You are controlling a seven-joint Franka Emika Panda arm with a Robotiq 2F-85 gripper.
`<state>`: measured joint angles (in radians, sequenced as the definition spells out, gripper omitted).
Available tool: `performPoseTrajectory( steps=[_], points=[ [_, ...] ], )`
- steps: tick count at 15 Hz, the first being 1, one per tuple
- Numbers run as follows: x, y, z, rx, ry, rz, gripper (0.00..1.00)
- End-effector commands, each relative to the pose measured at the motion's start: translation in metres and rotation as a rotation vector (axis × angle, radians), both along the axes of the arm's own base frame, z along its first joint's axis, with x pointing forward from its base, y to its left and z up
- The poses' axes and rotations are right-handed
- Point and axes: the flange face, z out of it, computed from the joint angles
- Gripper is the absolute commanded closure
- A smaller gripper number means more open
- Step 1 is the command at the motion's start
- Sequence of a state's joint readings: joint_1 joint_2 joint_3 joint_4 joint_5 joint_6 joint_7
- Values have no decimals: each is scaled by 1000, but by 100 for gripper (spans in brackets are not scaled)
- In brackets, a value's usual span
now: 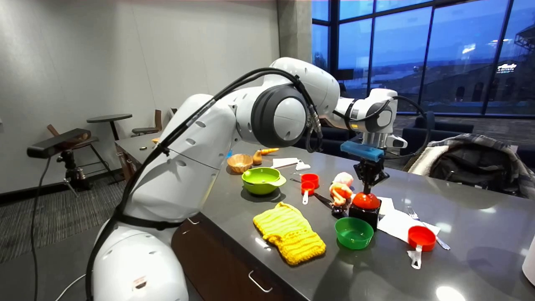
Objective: Press the orange button.
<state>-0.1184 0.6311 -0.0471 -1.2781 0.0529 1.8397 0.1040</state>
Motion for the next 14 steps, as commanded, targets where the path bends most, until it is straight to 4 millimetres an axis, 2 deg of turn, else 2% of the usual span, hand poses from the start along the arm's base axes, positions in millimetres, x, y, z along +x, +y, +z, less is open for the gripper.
performPoseTrajectory(
  steps=[1, 4, 14],
  points=[
    [-9, 0, -31, 42, 49, -19, 100],
    [-12, -2, -36, 51, 58, -28, 100],
    [-11, -1, -33, 49, 52, -28, 100]
  ],
)
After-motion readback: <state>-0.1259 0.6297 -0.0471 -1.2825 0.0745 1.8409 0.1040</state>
